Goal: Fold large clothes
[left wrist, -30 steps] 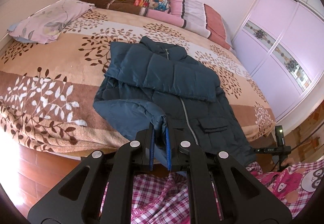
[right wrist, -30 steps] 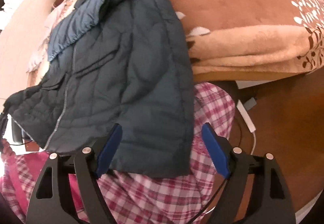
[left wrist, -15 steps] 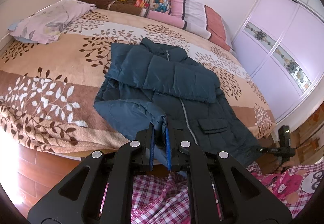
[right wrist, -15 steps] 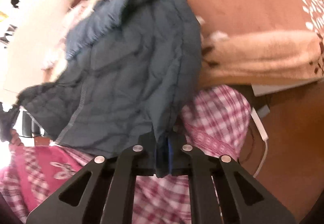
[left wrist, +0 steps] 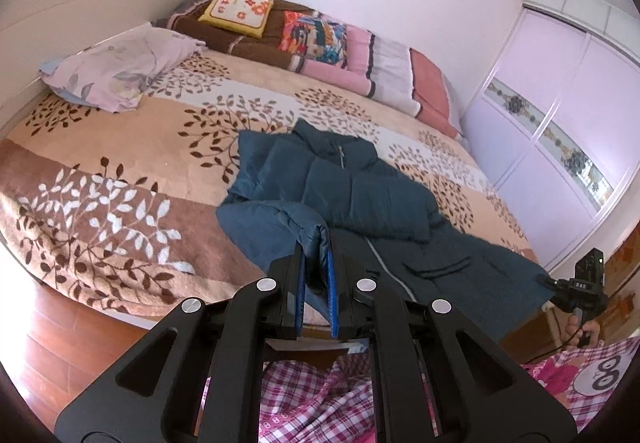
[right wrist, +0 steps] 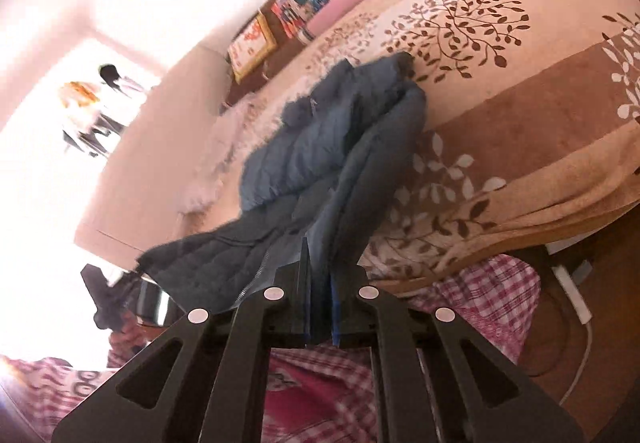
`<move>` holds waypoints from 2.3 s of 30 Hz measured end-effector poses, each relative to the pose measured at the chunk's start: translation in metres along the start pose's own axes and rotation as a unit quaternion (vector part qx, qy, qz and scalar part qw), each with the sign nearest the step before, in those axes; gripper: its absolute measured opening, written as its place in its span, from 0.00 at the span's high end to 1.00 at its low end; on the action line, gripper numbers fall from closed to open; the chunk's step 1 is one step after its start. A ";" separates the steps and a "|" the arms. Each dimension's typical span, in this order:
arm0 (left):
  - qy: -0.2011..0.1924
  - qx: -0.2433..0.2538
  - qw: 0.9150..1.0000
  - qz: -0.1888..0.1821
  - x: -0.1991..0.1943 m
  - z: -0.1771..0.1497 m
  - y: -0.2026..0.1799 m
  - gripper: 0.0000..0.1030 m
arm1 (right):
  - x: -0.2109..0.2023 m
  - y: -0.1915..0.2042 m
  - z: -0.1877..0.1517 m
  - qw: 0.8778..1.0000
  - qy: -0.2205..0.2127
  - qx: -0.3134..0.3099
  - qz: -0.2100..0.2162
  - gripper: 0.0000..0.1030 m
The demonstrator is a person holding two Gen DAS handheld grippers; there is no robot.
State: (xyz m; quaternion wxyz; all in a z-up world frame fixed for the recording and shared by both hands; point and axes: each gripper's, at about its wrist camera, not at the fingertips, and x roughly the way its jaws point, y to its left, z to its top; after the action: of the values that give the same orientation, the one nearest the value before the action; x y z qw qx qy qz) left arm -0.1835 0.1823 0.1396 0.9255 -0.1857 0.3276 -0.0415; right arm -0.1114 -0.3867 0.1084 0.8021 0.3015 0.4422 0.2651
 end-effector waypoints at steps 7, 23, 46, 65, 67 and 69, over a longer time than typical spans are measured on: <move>0.008 0.016 1.000 0.004 0.019 0.020 -0.005 0.92 | 0.011 -0.002 0.024 1.000 0.004 0.013 0.003 0.92; -0.035 -0.008 0.999 0.021 0.144 0.193 0.015 0.90 | 0.122 0.039 0.251 0.996 -0.020 -0.067 -0.049 0.92; 0.063 -0.088 0.981 0.159 0.458 0.249 0.116 0.82 | 0.413 -0.101 0.388 0.983 0.059 0.028 -0.173 0.92; 0.034 -0.074 0.991 0.107 0.358 0.227 0.083 0.44 | 0.352 -0.066 0.380 0.989 0.039 0.005 -0.146 0.47; 0.041 -0.067 0.992 0.095 0.345 0.212 0.076 0.44 | 0.343 -0.054 0.379 0.986 0.010 -0.024 -0.166 0.29; 0.049 -0.063 0.993 0.093 0.337 0.199 0.073 0.44 | 0.332 -0.045 0.383 0.986 -0.010 -0.044 -0.162 0.29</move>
State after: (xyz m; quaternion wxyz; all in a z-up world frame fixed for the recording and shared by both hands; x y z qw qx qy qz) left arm 0.2010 0.2458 0.0559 0.8947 -0.2098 0.3903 0.0561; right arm 0.3838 -0.2829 0.0575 0.8510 0.1931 0.4655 0.1478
